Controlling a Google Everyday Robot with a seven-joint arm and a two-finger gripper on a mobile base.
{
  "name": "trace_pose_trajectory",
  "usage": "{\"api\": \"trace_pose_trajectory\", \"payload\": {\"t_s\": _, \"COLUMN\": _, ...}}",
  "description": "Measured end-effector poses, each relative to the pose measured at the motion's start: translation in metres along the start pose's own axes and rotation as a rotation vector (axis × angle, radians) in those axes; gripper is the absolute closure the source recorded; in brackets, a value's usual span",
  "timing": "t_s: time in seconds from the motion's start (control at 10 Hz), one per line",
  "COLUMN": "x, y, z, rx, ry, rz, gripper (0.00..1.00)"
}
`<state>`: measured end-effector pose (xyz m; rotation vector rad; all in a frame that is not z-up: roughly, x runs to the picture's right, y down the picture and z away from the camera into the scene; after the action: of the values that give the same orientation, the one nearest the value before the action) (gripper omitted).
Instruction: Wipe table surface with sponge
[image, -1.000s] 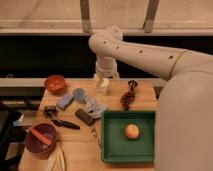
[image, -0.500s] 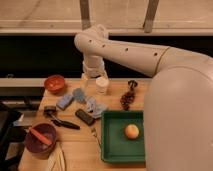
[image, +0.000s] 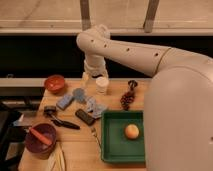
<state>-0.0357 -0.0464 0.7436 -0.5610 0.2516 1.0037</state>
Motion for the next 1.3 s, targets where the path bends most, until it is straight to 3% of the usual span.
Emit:
{"api": "trace_pose_trajectory", "payload": {"t_s": 0.3, "x": -0.043, "y": 0.031, "z": 0.008, "rx": -0.024, "ry": -0.061, "rz": -0.093, "gripper": 0.2}}
{"api": "trace_pose_trajectory", "payload": {"t_s": 0.8, "x": -0.128, "y": 0.117, "z": 0.026, "rx": -0.088, "ry": -0.157, "rz": -0.329, "gripper": 0.2}}
{"api": "trace_pose_trajectory", "payload": {"t_s": 1.0, "x": -0.143, "y": 0.152, "z": 0.03, "rx": -0.127, "ry": -0.173, "rz": -0.418, "gripper": 0.2}}
{"api": "trace_pose_trajectory", "payload": {"t_s": 1.3, "x": -0.143, "y": 0.149, "z": 0.03, "rx": -0.122, "ry": -0.172, "rz": -0.416, "gripper": 0.2}}
